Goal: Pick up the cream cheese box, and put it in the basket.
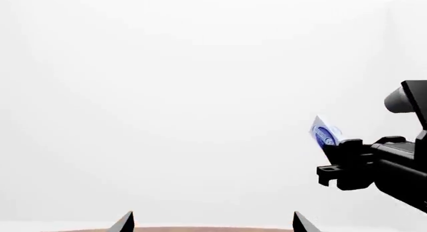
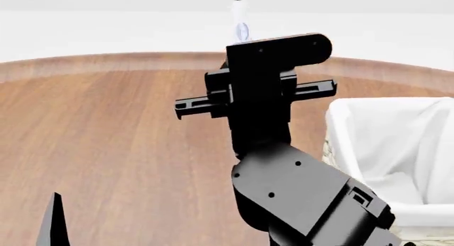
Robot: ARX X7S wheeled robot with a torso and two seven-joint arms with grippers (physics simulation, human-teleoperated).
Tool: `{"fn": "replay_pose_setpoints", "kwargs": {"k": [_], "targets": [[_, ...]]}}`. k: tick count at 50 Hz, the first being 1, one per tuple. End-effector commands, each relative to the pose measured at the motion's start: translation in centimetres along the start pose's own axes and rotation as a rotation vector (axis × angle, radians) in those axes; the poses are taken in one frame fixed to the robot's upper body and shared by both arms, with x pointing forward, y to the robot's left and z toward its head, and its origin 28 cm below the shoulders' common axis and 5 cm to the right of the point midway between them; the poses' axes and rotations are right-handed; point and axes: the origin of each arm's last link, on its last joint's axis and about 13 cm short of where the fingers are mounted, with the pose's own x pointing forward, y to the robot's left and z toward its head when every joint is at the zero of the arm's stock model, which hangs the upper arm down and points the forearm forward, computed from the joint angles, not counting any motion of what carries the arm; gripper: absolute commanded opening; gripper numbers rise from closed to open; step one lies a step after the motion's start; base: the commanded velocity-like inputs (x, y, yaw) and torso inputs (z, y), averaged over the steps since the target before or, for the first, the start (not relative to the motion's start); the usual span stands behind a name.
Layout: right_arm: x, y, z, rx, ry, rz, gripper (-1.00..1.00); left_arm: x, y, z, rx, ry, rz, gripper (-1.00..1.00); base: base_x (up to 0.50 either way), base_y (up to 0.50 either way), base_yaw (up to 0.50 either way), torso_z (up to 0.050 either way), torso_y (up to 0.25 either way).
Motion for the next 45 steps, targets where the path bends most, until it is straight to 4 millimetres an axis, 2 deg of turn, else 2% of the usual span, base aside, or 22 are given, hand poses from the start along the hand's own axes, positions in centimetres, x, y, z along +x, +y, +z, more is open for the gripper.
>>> {"fn": "replay_pose_setpoints", "kwargs": {"k": [1, 9, 19, 29, 38, 45], "targets": [[-1.2, -1.8, 3.1, -0.031, -0.102, -0.009, -1.00, 0.0, -0.1, 0.0, 0.005, -0.005, -0.004, 1.00, 0.00, 0.00, 0.00, 0.000, 0.000], [-2.3, -4.3, 5.3, -0.001, -0.143, -0.027, -1.00, 0.0, -0.1, 0.1, 0.007, -0.008, -0.004, 1.00, 0.00, 0.00, 0.00, 0.000, 0.000], [-3.1, -8.8, 5.4, -0.020, -0.138, -0.090, -1.00, 0.0, -0.1, 0.2, 0.006, -0.009, -0.004, 1.00, 0.00, 0.00, 0.00, 0.000, 0.000], [-3.1, -13.4, 5.4, 0.008, -0.082, -0.160, -1.00, 0.0, 0.0, 0.2, 0.004, -0.010, 0.000, 1.00, 0.00, 0.00, 0.00, 0.000, 0.000], [-2.7, -17.0, 5.2, 0.010, 0.015, -0.222, -1.00, 0.1, 0.2, 0.1, 0.003, -0.012, 0.008, 1.00, 0.00, 0.00, 0.00, 0.000, 0.000], [-1.4, -19.3, 4.4, 0.028, 0.247, -0.144, -1.00, 0.1, 0.2, 0.2, 0.005, -0.016, 0.009, 1.00, 0.00, 0.00, 0.00, 0.000, 0.000]]}}
